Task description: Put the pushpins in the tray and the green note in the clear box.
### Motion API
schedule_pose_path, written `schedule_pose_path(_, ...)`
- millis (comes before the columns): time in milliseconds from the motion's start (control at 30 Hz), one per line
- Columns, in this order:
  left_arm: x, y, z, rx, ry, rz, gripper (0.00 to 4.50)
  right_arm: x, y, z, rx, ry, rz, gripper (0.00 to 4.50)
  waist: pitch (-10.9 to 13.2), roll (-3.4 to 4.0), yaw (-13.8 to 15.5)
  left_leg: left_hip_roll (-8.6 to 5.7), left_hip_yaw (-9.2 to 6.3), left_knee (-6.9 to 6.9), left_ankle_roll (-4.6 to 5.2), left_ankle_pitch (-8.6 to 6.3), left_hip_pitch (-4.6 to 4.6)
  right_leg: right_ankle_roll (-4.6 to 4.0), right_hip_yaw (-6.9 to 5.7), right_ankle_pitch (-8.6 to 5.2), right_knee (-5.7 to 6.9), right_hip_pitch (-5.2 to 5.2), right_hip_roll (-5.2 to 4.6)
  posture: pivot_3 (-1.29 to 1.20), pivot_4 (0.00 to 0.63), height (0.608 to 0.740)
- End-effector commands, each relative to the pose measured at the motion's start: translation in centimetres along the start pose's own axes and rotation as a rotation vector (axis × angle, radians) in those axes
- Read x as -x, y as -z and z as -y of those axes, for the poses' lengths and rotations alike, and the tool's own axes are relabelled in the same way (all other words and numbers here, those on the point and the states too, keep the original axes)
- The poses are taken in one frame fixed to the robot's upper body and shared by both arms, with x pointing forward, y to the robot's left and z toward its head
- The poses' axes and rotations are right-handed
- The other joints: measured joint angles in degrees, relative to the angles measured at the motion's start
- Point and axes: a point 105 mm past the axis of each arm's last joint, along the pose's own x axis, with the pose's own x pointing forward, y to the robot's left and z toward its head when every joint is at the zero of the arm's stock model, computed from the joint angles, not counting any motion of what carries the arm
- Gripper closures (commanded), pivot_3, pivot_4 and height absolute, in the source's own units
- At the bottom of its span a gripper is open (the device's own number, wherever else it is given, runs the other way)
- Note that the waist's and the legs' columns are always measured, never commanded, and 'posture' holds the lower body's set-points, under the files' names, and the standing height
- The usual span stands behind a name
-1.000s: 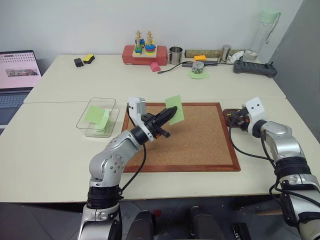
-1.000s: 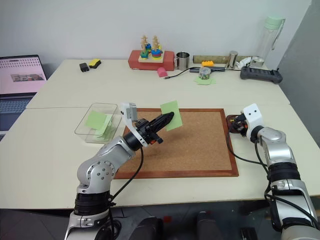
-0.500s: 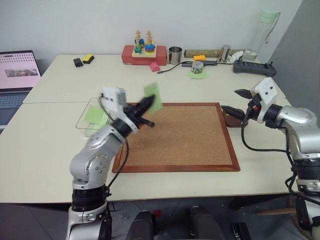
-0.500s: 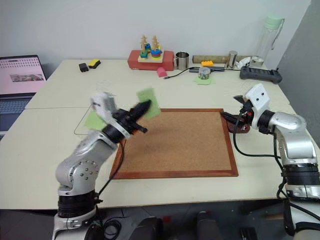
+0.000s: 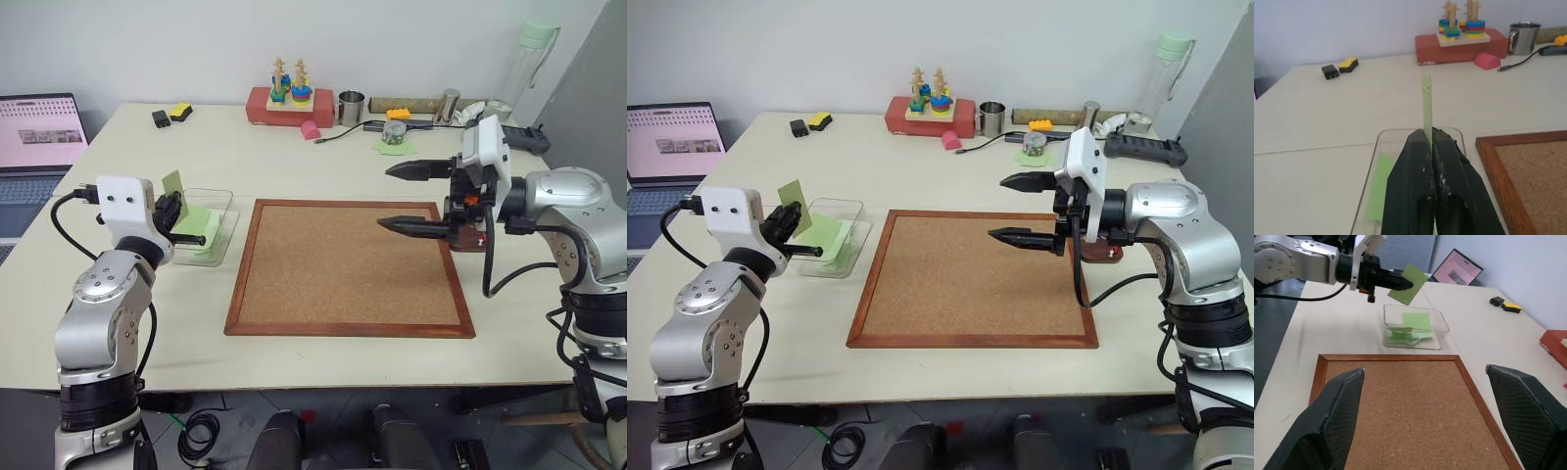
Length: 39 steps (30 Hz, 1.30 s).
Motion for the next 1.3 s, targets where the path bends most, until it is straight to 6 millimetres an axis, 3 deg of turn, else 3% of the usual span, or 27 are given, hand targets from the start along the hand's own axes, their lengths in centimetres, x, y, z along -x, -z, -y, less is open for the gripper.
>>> schedule_pose_path(33,-0.4,-0.5,-0.7,-0.015,-0.009,0.005,4.5,0.0,-1.1,0.1,0.038,-0.012,0.018,0.34,0.0,0.0,-0.1,0.0,0.0,-0.01,0.0,0.0,0.0,0.0,0.0,0.0,0.0,-0.01,0.0,0.0,0.15,0.74)
schedule_pose_path(467,-0.6,-0.4,-1.1,-0.083,-0.012,-0.012,2.27,0.2,-0.3,-0.5,0.026,-0.03,-0.017,0.3,0.0,0.0,-0.3,0.03,0.01,-0.05,0.0,0.0,-0.01,-0.02,0.01,0.01,0.04,-0.07,0.0,0.0,0.15,0.74)
schedule_pose_path(600,0.4,-1.9,-1.0,-0.134,0.03,0.015,1.4,0.7,-0.1,-0.4,0.026,-0.021,-0.033,0.3,0.0,-0.02,-0.3,0.04,0.01,-0.05,0.0,0.0,-0.02,-0.02,0.01,0.01,0.04,-0.09,0.0,0.0,0.15,0.74)
schedule_pose_path(700,2.0,-3.0,0.2,-0.212,0.179,0.01,0.83,1.7,0.6,-0.2,0.028,-0.002,-0.078,0.3,0.0,-0.02,-0.4,0.06,0.02,-0.06,-0.01,0.0,-0.05,-0.04,0.02,0.01,0.04,-0.12,-0.01,0.0,0.15,0.74)
schedule_pose_path(833,6.0,-2.4,-0.8,-0.524,0.357,-0.114,0.83,4.7,2.4,-0.1,0.041,0.027,-0.193,0.3,0.0,-0.05,-0.5,0.1,0.12,-0.15,-0.09,-0.06,-0.05,-0.21,0.05,-0.09,0.03,-0.2,-0.06,0.0,0.15,0.74)
schedule_pose_path(967,9.8,-1.2,-3.3,-0.543,0.452,-0.262,0.83,8.6,4.7,-0.1,0.01,0.058,-0.339,0.3,0.1,-0.06,-0.5,0.31,0.34,-0.31,-0.09,-0.06,-0.1,-0.56,0.08,-0.37,0.06,-0.44,-0.18,0.0,0.15,0.74)
schedule_pose_path(1133,12.5,0.6,-7.3,-0.513,0.439,-0.398,0.83,12.8,7.0,-0.3,-0.054,0.105,-0.488,0.3,0.1,-0.06,-0.4,0.42,0.34,-0.32,-0.09,-0.07,-0.04,-0.64,0.0,-0.49,0.11,-0.42,-0.18,0.0,0.15,0.74)
schedule_pose_path(1300,12.6,0.6,-7.8,-0.478,0.448,-0.371,0.83,13.8,7.6,0.1,-0.059,0.156,-0.497,0.3,0.1,-0.06,-0.5,0.47,0.46,-0.26,-0.09,-0.07,-0.01,-0.65,0.03,-0.47,0.12,-0.42,-0.18,0.0,0.15,0.74)
